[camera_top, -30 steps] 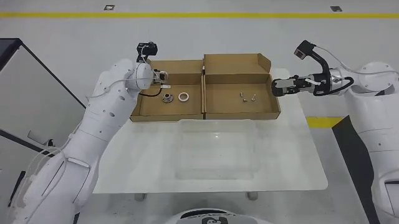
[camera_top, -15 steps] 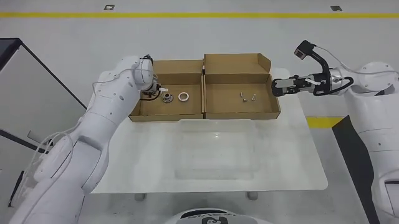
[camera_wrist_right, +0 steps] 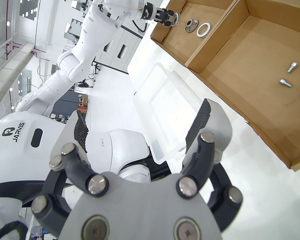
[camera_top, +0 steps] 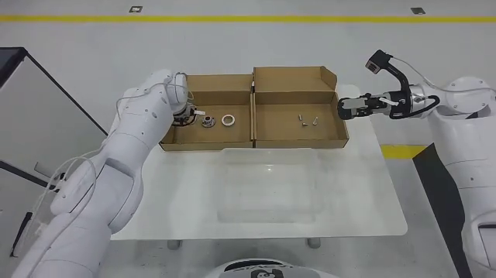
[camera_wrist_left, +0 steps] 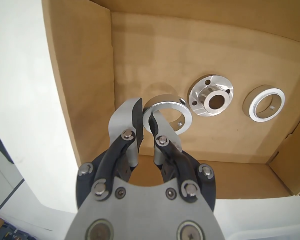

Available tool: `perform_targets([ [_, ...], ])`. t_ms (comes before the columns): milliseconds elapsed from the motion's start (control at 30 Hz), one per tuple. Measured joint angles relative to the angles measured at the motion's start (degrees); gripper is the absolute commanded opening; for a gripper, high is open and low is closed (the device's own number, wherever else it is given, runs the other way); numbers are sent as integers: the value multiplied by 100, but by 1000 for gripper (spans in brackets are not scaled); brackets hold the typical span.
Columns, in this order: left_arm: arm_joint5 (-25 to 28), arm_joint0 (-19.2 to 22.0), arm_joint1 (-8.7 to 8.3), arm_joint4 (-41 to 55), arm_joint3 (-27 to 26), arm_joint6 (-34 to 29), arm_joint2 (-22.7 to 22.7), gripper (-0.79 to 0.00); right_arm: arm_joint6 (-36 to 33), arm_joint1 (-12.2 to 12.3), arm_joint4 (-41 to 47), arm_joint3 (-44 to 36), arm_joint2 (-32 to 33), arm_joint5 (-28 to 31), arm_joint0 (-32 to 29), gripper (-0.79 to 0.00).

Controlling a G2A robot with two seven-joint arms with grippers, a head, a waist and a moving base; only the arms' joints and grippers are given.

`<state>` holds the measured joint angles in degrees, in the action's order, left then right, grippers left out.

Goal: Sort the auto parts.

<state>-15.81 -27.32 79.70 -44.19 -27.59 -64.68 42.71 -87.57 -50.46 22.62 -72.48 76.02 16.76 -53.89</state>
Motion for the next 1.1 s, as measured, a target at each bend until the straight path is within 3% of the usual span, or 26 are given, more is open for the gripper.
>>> perform_targets([
  [400,160,149,259,33,687,35,-128,-785,0,0,0,0,0,0,0,0],
  [433,177,158,275,33,726,44,-135,-730,0,0,0,0,0,0,0,0],
  [500,220,180,312,40,809,63,-145,-545,0,0,0,0,0,0,0,0],
  [600,289,214,356,40,912,99,-157,-394,0,0,0,0,0,0,0,0],
  [733,364,255,403,36,1020,168,-162,-3,0,0,0,0,0,0,0,0],
  [1100,628,465,408,337,1096,668,76,0,0,0,0,0,0,0,0,0],
])
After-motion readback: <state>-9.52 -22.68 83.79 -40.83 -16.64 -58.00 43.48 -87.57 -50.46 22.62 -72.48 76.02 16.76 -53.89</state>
